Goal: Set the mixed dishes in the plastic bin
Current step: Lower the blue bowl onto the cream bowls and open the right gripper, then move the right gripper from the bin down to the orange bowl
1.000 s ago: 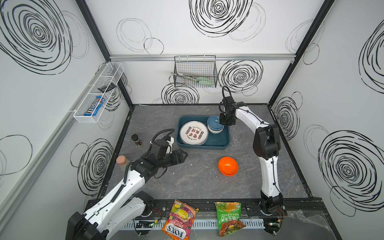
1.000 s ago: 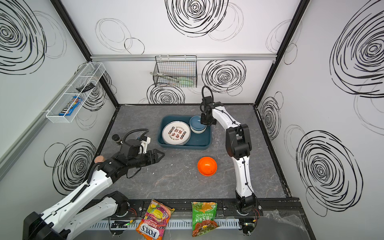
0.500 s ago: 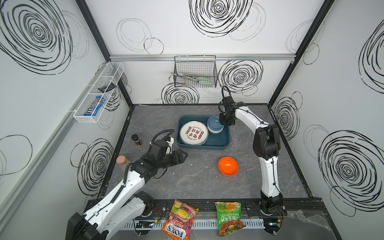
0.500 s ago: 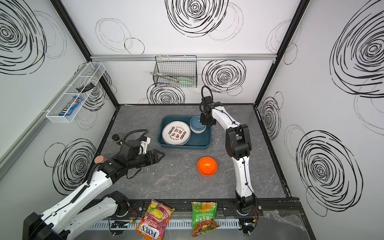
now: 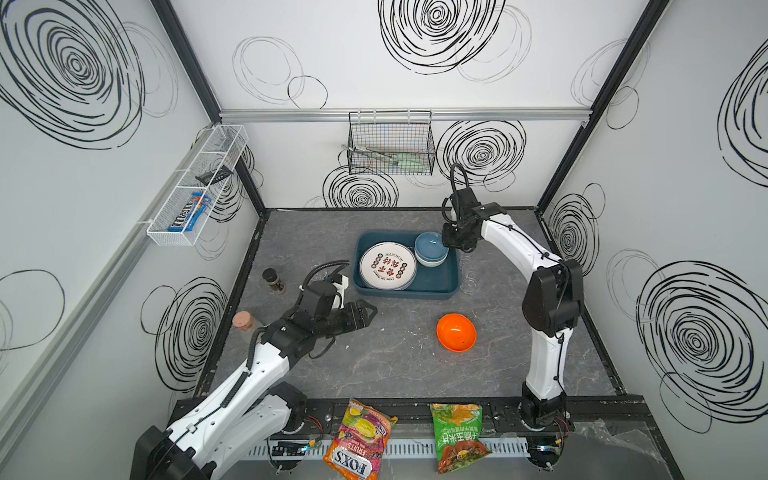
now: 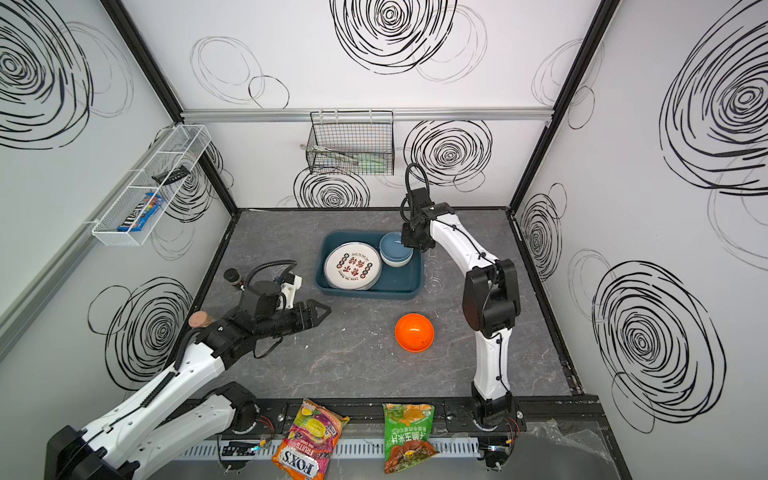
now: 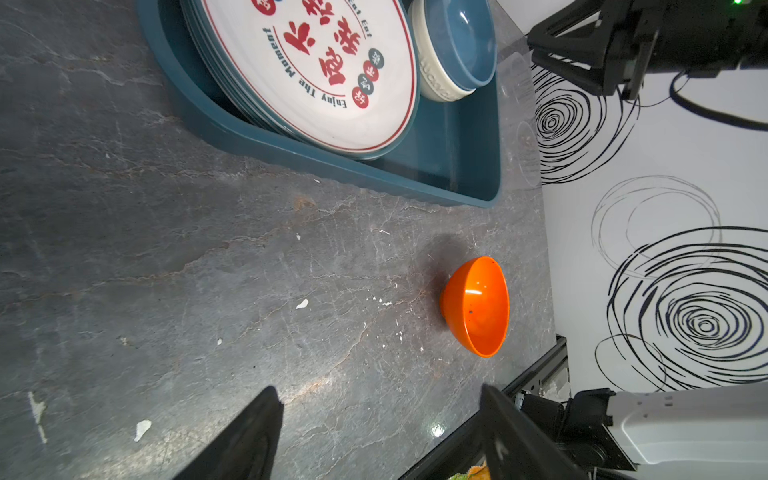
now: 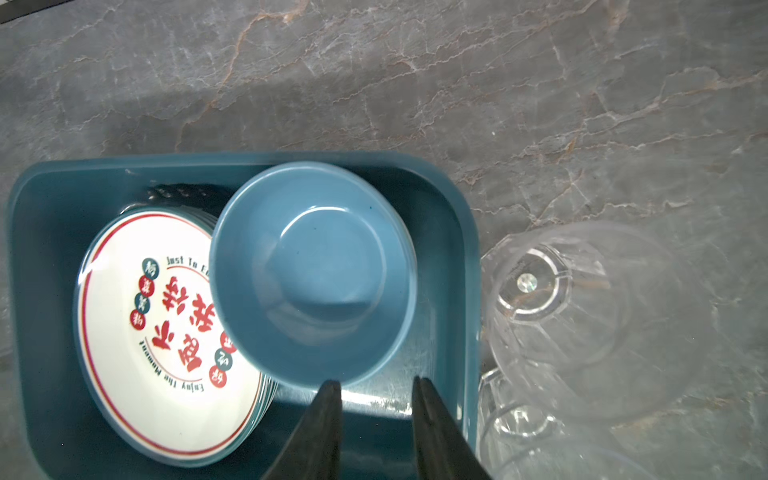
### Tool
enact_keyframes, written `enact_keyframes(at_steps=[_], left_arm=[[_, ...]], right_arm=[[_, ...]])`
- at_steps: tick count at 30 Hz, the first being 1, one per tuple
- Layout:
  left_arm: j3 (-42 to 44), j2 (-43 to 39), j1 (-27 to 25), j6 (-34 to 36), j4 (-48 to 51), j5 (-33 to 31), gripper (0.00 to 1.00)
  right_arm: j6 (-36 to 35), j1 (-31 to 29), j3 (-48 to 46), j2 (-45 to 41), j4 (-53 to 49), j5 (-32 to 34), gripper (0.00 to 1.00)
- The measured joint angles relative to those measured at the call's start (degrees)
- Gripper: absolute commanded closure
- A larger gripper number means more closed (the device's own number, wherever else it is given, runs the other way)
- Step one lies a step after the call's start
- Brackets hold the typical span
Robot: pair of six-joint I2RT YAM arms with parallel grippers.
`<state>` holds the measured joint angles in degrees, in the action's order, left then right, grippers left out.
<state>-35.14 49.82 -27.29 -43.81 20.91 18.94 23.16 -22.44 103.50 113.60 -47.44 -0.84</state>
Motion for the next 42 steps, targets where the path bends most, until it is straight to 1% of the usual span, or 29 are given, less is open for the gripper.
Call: enact_keyframes(at_steps=[3, 11, 16, 21, 25, 32, 42], left_arm=[[0.00, 0.00, -0.68, -0.20, -1.03, 0.63, 0.16], [0.00, 1.44, -3.34, -0.09, -3.91, 2.67, 0.16], [-0.24, 4.20, -6.29, 0.96, -4.87, 3.17, 0.15], [-2.08, 7.37, -9.94, 2.45, -5.31, 3.13, 0.15], [-3.69, 9.51, -12.48, 3.80, -5.84, 3.02, 0.15], [-6.12, 13.51, -16.55, 6.23, -5.81, 1.46, 0.15], [-7.45, 17.35, -19.23, 8.28, -5.62, -0.44, 0.15]], right_arm=[[0.02, -0.72, -4.48, -4.17, 1.60, -1.22, 0.64], [0.17, -1.29, -18.18, -16.28, 5.57, -7.45, 0.61], [0.37, -0.83, -25.86, -23.56, 7.39, -11.76, 0.57], [0.48, -0.04, -33.18, -29.46, 7.69, -14.49, 0.55], [0.83, 1.16, -38.73, -33.86, 7.61, -15.54, 0.54], [1.49, 3.63, -45.29, -40.35, 7.21, -16.04, 0.50], [4.02, 4.35, -54.69, -42.84, 6.27, -15.52, 0.50]])
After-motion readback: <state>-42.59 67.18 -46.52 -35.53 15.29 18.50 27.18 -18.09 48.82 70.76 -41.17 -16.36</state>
